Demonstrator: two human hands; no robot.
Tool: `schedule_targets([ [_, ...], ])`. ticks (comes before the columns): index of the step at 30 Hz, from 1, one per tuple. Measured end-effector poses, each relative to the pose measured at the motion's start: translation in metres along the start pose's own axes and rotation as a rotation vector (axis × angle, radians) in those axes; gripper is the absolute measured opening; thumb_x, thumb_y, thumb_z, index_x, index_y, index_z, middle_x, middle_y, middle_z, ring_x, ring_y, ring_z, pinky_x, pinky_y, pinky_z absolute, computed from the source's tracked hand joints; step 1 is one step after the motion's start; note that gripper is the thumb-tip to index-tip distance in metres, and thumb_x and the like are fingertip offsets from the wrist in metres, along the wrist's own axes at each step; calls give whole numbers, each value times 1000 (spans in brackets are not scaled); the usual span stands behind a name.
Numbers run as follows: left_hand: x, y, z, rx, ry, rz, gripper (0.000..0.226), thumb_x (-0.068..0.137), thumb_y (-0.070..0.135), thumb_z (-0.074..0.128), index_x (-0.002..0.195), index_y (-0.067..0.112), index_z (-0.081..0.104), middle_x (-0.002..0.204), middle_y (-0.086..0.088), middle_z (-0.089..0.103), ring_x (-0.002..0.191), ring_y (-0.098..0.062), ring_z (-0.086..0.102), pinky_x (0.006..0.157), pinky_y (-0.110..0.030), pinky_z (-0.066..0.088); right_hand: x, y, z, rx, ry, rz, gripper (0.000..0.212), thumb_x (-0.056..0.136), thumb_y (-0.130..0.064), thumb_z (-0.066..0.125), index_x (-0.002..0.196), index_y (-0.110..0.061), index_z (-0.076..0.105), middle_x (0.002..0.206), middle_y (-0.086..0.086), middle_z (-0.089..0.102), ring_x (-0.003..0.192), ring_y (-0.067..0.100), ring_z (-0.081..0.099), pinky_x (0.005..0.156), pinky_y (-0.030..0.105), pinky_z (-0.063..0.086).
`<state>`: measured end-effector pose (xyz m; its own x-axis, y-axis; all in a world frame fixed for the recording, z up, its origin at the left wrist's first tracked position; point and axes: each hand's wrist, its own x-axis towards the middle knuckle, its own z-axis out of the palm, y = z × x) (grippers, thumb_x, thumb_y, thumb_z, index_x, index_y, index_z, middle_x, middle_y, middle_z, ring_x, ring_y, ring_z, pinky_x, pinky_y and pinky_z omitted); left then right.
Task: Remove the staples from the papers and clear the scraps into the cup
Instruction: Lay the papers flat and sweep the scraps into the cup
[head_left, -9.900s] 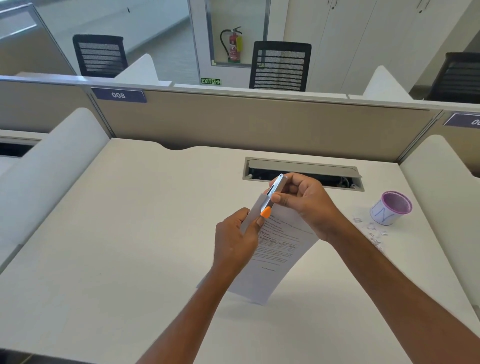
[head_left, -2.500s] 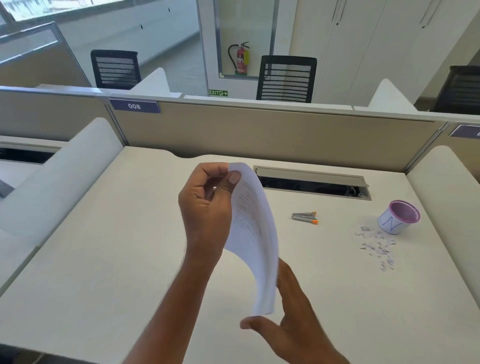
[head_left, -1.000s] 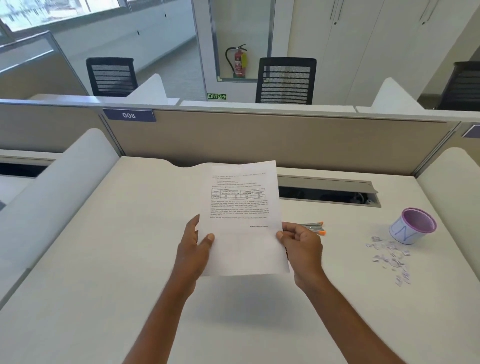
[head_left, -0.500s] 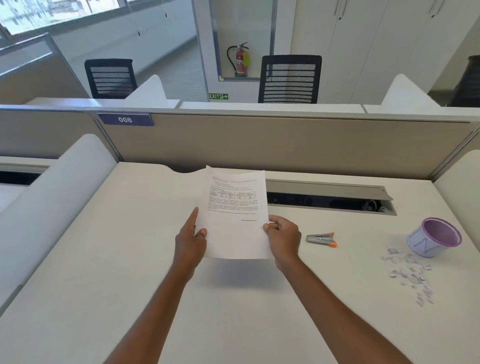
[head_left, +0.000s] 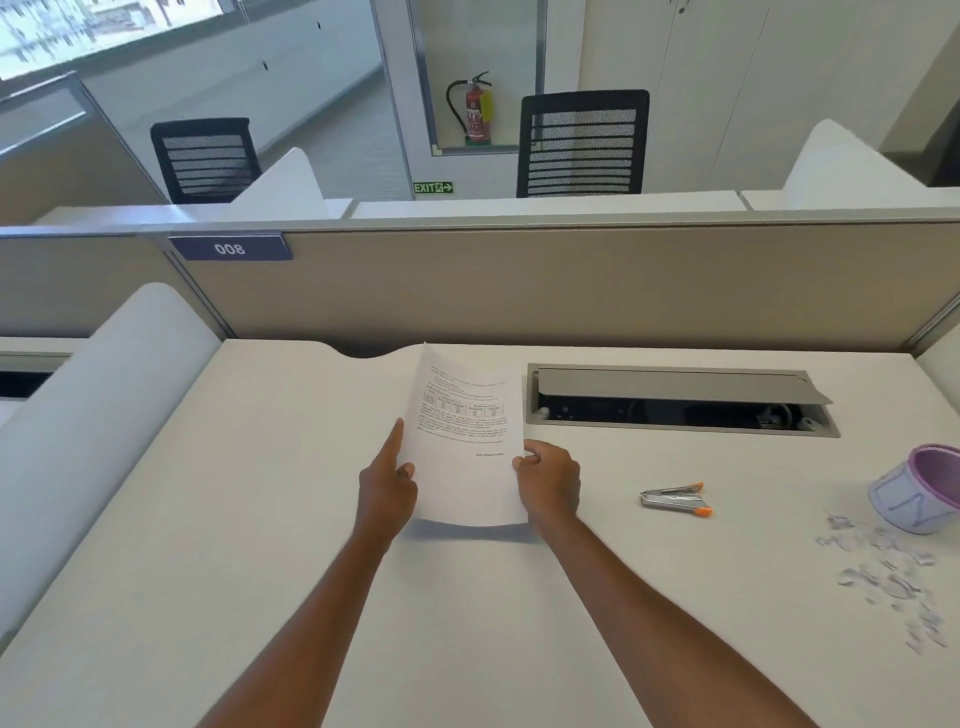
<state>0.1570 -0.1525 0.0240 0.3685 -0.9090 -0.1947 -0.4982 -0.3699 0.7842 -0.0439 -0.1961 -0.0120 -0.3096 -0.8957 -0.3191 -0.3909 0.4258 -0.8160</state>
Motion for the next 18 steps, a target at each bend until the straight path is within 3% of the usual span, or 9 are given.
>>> schedule_targets([
  [3, 12, -12, 6, 14, -9, -20, 67, 113, 0, 48, 173, 22, 31, 173, -3, 44, 158, -35, 45, 129, -47, 35, 7, 6, 9, -74, 1, 21, 12, 88, -10, 66, 77, -12, 69, 71, -3, 66, 71, 28, 57, 60, 30, 38],
  [6, 23, -24, 11, 27, -18, -28, 68, 112, 1, 48, 173, 25, 31, 172, -2, 46, 156, -33, 47, 128, -44, 37, 11, 10, 13, -112, 14, 32, 29, 85, -8, 64, 64, -13, 44, 62, 2, 52, 65, 28, 44, 57, 32, 29],
  [8, 28, -30, 13, 34, -25, -42, 67, 112, 3, 50, 173, 25, 30, 172, -3, 46, 155, -33, 48, 127, -43, 38, 10, 6, 15, -160, 2, 28, 24, 86, -11, 64, 67, -14, 49, 76, 6, 62, 70, 30, 51, 60, 31, 34],
  [10, 32, -33, 16, 38, -25, -65, 67, 112, 7, 54, 173, 22, 32, 170, -7, 49, 154, -33, 49, 126, -43, 39, 7, 2, 16, -306, -26, -27, 9, 92, -19, 67, 89, -12, 64, 108, 9, 64, 93, 32, 62, 68, 33, 44],
  [12, 34, -37, 19, 91, -15, -76, 64, 110, 17, 60, 170, 17, 37, 164, -13, 53, 151, -34, 51, 125, -44, 40, 6, 2, 18, -445, -56, -97, 24, 96, -27, 70, 112, -9, 65, 125, 9, 54, 115, 32, 59, 77, 36, 49],
  [15, 37, -47, 23, 186, -8, -75, 58, 108, 30, 65, 161, 14, 49, 149, -16, 57, 141, -35, 54, 117, -47, 47, 3, 2, 18, -542, -79, -163, 29, 98, -30, 69, 118, -10, 63, 131, 10, 50, 123, 32, 55, 87, 42, 58],
  [18, 39, -50, 24, 281, -7, -55, 56, 106, 35, 66, 156, 13, 54, 150, -14, 56, 141, -35, 51, 113, -50, 49, 5, 4, 19, -567, -94, -188, 28, 100, -31, 68, 118, -9, 63, 132, 10, 49, 124, 32, 55, 91, 43, 58],
])
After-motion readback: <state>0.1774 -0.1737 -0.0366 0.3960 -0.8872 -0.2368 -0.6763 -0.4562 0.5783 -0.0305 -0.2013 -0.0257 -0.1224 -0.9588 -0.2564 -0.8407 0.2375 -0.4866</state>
